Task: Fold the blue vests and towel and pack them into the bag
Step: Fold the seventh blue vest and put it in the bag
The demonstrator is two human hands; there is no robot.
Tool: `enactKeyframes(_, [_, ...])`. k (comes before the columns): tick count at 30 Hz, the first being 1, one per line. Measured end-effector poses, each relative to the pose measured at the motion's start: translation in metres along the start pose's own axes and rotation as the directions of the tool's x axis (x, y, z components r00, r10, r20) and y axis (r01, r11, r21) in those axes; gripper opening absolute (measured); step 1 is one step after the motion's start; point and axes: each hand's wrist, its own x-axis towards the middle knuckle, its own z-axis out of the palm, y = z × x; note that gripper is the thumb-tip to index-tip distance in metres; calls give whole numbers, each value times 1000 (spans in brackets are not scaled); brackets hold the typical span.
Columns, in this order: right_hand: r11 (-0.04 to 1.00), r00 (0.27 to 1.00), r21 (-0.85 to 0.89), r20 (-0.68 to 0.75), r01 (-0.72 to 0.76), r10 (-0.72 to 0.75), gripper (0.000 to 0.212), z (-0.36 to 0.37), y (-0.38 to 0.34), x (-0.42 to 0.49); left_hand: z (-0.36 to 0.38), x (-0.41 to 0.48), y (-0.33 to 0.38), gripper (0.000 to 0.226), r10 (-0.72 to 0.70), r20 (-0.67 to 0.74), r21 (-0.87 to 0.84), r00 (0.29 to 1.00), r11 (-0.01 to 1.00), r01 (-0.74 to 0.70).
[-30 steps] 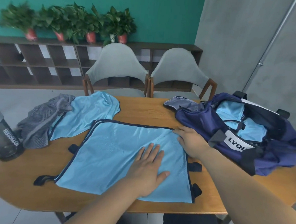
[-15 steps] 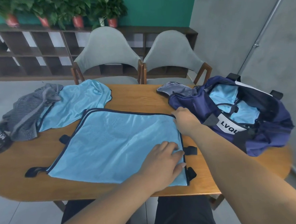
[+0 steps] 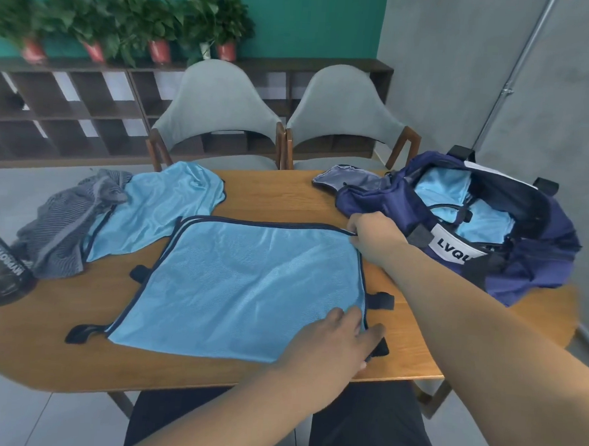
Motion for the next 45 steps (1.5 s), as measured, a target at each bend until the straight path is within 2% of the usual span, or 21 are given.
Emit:
enactKeyframes(3, [998,1000,59,-21,-21,23,14,-6,5,-7,-6,-3,2,85,6,40,-25,999,1000,-5])
enactKeyframes(5, [996,999,83,-34,-29,31,16,-9,7,-12,-7,-6,1,85,-7,19,-72,1000,997,8])
enactKeyframes(10, [983,996,174,-57,-53,64,23,-18,10,-23,2,-8,2,38,-175,-142,-262,974,956,133])
enactKeyframes(13, [956,992,278,-61,-92,114,13,-27,12,-28,-2,-11,6,26,-303,-223,-439,926,880,182])
enactKeyframes(16, [910,982,393,-69,-133,174,6,-43,12,-32,-15,-14,11,18,-419,-226,-620,880,758,201])
enactKeyframes(17, [894,979,427,-78,-140,191,2,-49,12,-32,-21,-14,12,15,-460,-227,-674,858,710,202])
enactKeyframes(20, [824,962,540,-90,-171,258,13,-65,6,-30,-43,-18,15,10,-581,-201,-822,789,538,186])
enactKeyframes(23, [658,934,723,-52,-210,355,17,-75,-4,-20,-60,-23,12,14,-673,-180,-920,718,374,120])
enactKeyframes(25, [551,931,806,-3,-214,364,15,-82,-20,-12,-68,-30,7,12,-723,-169,-948,670,304,89])
enactKeyframes(27, [516,942,830,34,-213,334,6,-91,-41,-6,-74,-38,0,12,-767,-171,-967,618,252,45])
enactKeyframes(31, [412,958,895,54,-171,281,5,-90,-90,10,-85,-60,-16,8,-859,-132,-990,494,136,-27])
enactKeyframes(35, [426,971,884,109,-192,211,6,-76,-136,29,-84,-84,-37,15,-929,-44,-998,368,28,-48])
enactKeyframes(37, [422,976,885,134,-197,174,6,-66,-162,35,-78,-97,-51,8,-958,-25,-999,284,15,-35])
enactKeyframes(40, [468,970,851,184,-237,156,5,-42,-194,45,-66,-116,-70,2,-985,16,-1000,169,-15,4])
enactKeyframes(43, [460,961,844,234,-277,149,1,-10,-215,58,-52,-134,-89,3,-983,163,-987,87,-162,18])
enactKeyframes(45, [438,953,846,266,-304,148,6,10,-226,62,-40,-144,-102,15,-961,271,-962,49,-269,50])
